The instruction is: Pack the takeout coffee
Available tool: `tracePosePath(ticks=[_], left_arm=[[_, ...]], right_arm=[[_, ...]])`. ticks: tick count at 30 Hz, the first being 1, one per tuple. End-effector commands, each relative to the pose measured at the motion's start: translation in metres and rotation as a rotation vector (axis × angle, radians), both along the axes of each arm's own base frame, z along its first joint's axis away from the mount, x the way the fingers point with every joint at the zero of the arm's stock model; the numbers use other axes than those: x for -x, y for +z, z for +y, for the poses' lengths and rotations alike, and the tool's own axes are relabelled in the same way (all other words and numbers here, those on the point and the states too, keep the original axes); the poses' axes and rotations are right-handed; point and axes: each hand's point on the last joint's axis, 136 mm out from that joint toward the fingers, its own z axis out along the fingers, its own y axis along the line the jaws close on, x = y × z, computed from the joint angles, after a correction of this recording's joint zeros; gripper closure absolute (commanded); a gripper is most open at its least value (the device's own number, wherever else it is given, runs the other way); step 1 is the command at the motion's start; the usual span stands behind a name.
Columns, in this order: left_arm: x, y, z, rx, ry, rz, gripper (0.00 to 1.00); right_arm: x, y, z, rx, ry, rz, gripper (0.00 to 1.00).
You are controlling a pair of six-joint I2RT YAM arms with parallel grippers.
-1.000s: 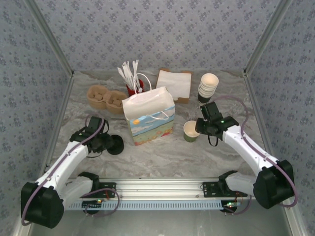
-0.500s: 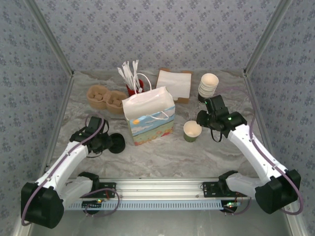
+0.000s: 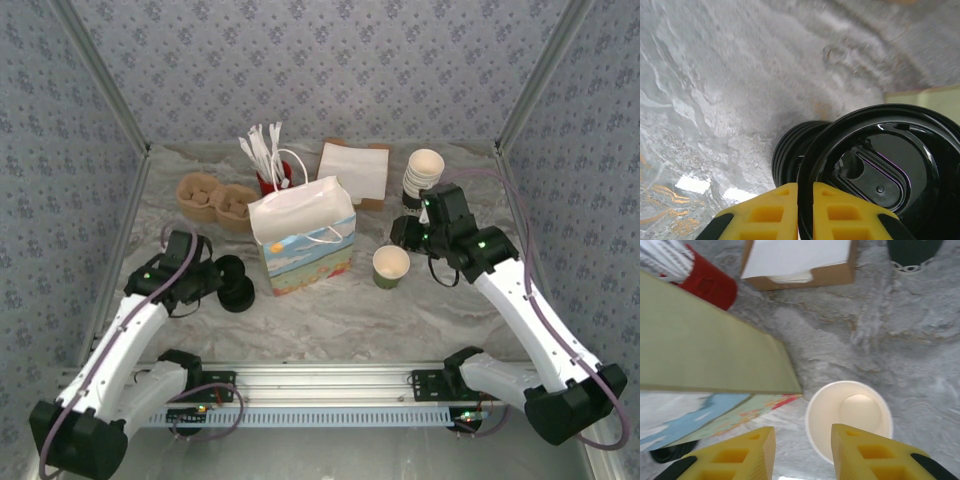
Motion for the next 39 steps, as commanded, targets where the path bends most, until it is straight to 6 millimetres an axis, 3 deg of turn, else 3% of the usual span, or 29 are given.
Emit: tracePosePath(ticks=[1,3,10,19,25,30,34,39], left_arm=[[0.008,0.027,0.008,-0.037,-0.009,-0.034,0.87],[0.009,0.039,0.008,-0.034,-0.015,-0.057,0.87],[0.017,0.096,0.01,-0.02,-0.041,-0.166,0.87],[0.019,0.169,-0.001,0.055,-0.083,-0.325,0.87],[0.012,0.191,-0.016,0.088,-0.127,-0.374,0.87],[0.004,0.199,-0.034,0.082,-0.181,-0.394,0.87],[-0.001,0.206,-0.047,0.069,-0.211,-0.413,0.87],[-0.006,0.21,-0.059,0.065,-0.235,-0.429,0.87]], right_arm=[[0.009,0.031,0.027,-0.129,0.08,-0.041,0.63],[0.012,0.055,0.042,-0.188,0.128,-0.084,0.63],[0.035,0.109,0.094,-0.268,0.296,-0.166,0.59],[0.049,0.136,0.175,-0.316,0.469,-0.158,0.57],[0.058,0.16,0.23,-0.385,0.591,-0.152,0.52],[0.064,0.169,0.267,-0.403,0.673,-0.133,0.51],[0.062,0.168,0.28,-0.379,0.691,-0.13,0.49],[0.058,0.159,0.277,-0.336,0.665,-0.125,0.47]])
